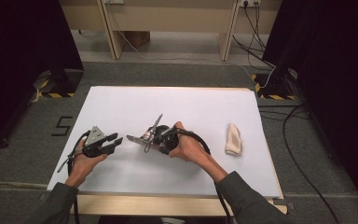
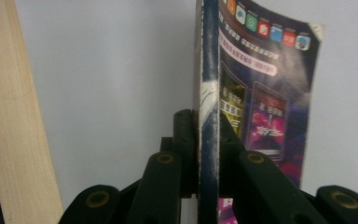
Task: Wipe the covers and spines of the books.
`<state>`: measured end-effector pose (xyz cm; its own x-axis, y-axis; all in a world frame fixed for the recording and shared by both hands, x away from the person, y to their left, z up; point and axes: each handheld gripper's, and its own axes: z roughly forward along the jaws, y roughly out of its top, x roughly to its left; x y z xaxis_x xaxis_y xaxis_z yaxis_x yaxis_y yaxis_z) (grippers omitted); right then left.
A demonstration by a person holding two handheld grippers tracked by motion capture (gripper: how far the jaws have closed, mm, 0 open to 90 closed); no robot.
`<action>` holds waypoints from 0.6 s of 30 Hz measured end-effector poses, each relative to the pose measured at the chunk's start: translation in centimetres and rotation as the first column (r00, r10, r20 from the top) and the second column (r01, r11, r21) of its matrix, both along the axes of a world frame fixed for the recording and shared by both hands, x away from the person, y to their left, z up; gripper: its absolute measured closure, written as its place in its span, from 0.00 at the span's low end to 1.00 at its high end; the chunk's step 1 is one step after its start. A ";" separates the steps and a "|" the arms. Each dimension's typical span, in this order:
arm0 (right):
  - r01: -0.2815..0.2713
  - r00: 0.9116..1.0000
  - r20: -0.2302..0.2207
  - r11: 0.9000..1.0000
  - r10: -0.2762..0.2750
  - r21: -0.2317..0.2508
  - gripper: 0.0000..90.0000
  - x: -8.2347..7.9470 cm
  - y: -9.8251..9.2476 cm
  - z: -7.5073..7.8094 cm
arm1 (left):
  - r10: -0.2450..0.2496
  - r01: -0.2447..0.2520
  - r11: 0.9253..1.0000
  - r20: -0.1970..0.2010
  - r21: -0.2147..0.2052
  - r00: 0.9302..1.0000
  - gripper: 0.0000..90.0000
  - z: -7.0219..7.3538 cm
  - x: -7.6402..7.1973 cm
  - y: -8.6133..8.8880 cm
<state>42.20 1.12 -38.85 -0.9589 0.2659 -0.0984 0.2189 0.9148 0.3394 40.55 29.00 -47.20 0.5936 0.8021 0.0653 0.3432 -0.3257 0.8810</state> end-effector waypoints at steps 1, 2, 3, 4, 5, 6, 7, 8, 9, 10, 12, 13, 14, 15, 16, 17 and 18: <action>0.001 1.000 -0.005 1.000 -0.001 -0.002 0.92 -0.2 0.1 -0.6 | 0.002 -0.002 1.000 -0.003 0.002 1.000 0.74 0.0 0.0 0.0; 0.007 1.000 -0.020 1.000 -0.007 -0.005 0.92 -0.3 0.2 -1.0 | 0.003 -0.003 1.000 -0.005 0.002 1.000 0.74 0.0 0.0 0.1; -0.004 1.000 -0.021 1.000 0.004 -0.012 0.92 -0.4 0.3 -1.4 | 0.004 -0.004 1.000 -0.003 -0.001 1.000 0.74 -0.1 0.1 0.1; -0.004 1.000 -0.031 1.000 0.003 -0.017 0.91 -0.6 0.3 -1.8 | 0.003 -0.003 1.000 -0.007 0.003 1.000 0.74 -0.1 0.1 0.1; -0.011 0.999 -0.037 1.000 0.010 -0.009 0.91 -0.7 0.3 -2.3 | 0.003 -0.003 1.000 -0.010 0.004 1.000 0.74 -0.1 0.1 0.1; -0.009 0.999 -0.040 1.000 0.008 -0.013 0.91 -0.8 0.3 -2.5 | 0.004 -0.004 1.000 -0.015 0.007 1.000 0.74 -0.1 0.1 0.2; -0.008 0.999 -0.042 1.000 0.007 -0.013 0.90 -1.0 0.4 -2.8 | 0.006 -0.006 1.000 -0.019 0.007 1.000 0.74 -0.2 0.1 0.2; -0.005 0.999 -0.048 1.000 0.004 -0.006 0.90 -1.1 0.4 -3.1 | 0.009 -0.009 1.000 -0.022 0.007 1.000 0.74 -0.2 0.1 0.2; -0.007 0.999 -0.042 1.000 0.007 -0.012 0.89 -1.3 0.4 -3.3 | 0.010 -0.010 1.000 -0.025 0.008 1.000 0.74 -0.3 0.2 0.2; -0.012 0.999 -0.037 1.000 0.012 -0.017 0.89 -1.5 0.5 -3.4 | 0.010 -0.010 1.000 -0.029 0.010 1.000 0.74 -0.3 0.2 0.2; -0.006 0.999 -0.038 1.000 0.006 -0.006 0.87 -1.6 0.4 -3.7 | 0.014 -0.014 1.000 -0.037 0.008 0.999 0.73 -0.3 0.2 0.2; -0.012 0.999 -0.037 1.000 0.012 -0.003 0.86 -1.7 0.4 -3.8 | 0.015 -0.014 1.000 -0.041 0.005 0.999 0.73 -0.3 0.2 0.2; -0.008 0.999 -0.039 1.000 0.008 0.000 0.84 -1.9 0.4 -4.0 | 0.012 -0.012 1.000 -0.043 0.006 0.999 0.73 -0.3 0.2 0.2; -0.006 0.999 -0.044 1.000 0.007 0.004 0.83 -2.1 0.3 -4.1 | 0.010 -0.010 1.000 -0.047 0.009 0.999 0.73 -0.3 0.2 0.2; -0.008 0.999 -0.045 1.000 0.009 0.008 0.81 -2.2 0.3 -4.2 | 0.010 -0.010 1.000 -0.056 -0.003 0.998 0.72 -0.4 0.2 0.2; -0.006 0.999 -0.049 1.000 0.007 0.017 0.80 -2.3 0.2 -4.4 | 0.012 -0.012 1.000 -0.063 -0.010 0.998 0.71 -0.4 0.2 0.2; 0.005 0.999 -0.054 1.000 -0.003 0.023 0.78 -2.4 0.2 -4.5 | 0.015 -0.016 1.000 -0.068 -0.013 0.998 0.70 -0.5 0.2 0.2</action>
<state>39.80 1.28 -43.34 -0.9617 0.2714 -0.0399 0.2412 0.9059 0.3481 40.75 29.18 -47.67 0.5837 0.8118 0.0141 0.4071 -0.3076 0.8600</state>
